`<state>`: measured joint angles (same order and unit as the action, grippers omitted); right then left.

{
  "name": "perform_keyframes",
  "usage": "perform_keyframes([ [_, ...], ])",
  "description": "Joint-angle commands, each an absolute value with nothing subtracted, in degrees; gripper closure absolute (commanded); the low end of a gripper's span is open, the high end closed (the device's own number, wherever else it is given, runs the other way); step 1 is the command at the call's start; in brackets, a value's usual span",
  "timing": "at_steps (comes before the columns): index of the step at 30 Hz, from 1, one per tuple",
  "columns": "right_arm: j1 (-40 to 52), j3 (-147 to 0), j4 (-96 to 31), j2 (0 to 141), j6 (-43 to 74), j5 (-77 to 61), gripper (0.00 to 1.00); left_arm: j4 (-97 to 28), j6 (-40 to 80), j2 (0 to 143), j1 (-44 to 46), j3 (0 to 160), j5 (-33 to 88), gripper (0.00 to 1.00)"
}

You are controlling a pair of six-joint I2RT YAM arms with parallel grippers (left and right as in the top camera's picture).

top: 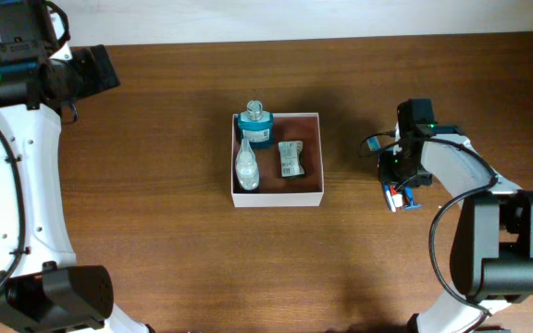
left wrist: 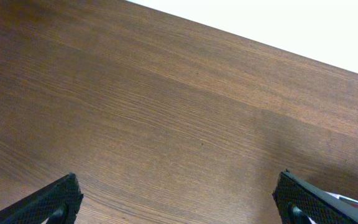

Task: Pack container
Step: 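Grasp the teal toothpaste tube with the right gripper, then carry the toothpaste tube into the pink box beside the soap box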

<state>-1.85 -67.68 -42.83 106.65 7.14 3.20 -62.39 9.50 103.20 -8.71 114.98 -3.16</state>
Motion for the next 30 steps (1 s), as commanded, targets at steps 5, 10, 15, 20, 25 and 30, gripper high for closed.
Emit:
perform_keyframes([
  [5, -1.89, -67.40, -41.50, 110.00, 6.20, 3.05, 0.78, -62.26, 9.80, 103.28, -8.80, 115.11, -2.72, 0.00],
  [10, -1.91, -67.64, -41.34, 109.97, 6.22, 3.07, 0.92, -62.26, 9.80, 103.28, -8.80, 115.11, -2.72, 0.00],
  [15, -1.89, -72.10, -46.26, 109.80, 6.22, 3.07, 0.96, -62.26, 9.80, 103.28, -8.80, 115.11, -2.74, 0.00],
  [20, -1.45, -81.71, -55.81, 108.03, 6.44, 0.25, 0.96, -62.26, 9.80, 103.28, -8.80, 115.11, -2.72, 0.00],
  [25, 3.09, -89.01, -60.71, 104.79, 6.46, -7.29, 0.96, -62.26, 9.80, 103.28, -8.80, 115.11, -2.74, 0.00],
  [30, 11.64, -90.06, -56.29, 103.94, 10.17, -10.76, 0.96, -62.26, 9.80, 103.28, -8.80, 115.11, -2.74, 0.00],
])
